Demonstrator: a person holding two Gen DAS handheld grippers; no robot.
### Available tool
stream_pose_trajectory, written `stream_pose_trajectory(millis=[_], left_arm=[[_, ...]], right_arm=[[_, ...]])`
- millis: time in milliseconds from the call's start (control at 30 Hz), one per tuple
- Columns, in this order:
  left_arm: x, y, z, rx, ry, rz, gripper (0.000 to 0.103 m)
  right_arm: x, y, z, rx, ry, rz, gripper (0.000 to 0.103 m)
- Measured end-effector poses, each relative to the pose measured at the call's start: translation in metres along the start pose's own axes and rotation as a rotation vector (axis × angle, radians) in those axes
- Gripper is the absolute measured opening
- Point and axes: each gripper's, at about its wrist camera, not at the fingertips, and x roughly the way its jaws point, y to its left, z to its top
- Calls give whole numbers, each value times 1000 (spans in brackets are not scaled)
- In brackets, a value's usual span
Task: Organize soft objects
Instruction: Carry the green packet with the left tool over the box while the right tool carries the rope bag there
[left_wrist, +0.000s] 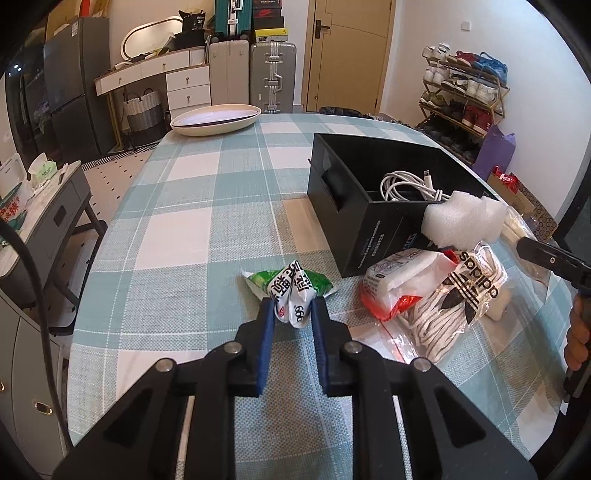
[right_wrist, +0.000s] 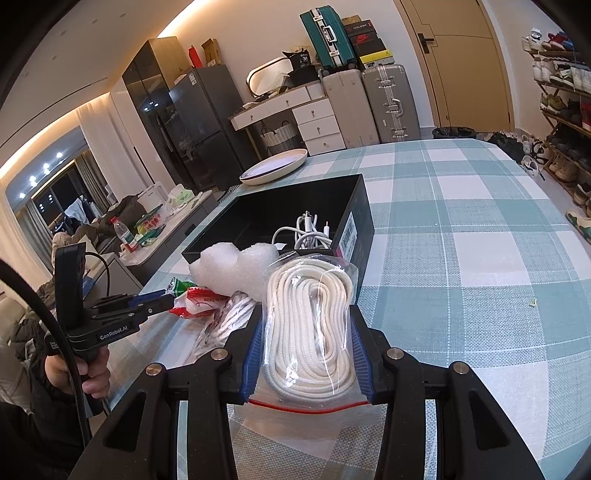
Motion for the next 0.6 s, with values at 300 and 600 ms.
stream_pose_trajectory(millis=[300, 600], left_arm=[[-6, 4, 3, -18, -26, 1, 15], [-28, 3, 11, -29, -89, -14, 15]], right_arm=[[0, 0, 1, 2, -7, 0, 43], [-7, 3, 5, -7, -34, 5, 43]])
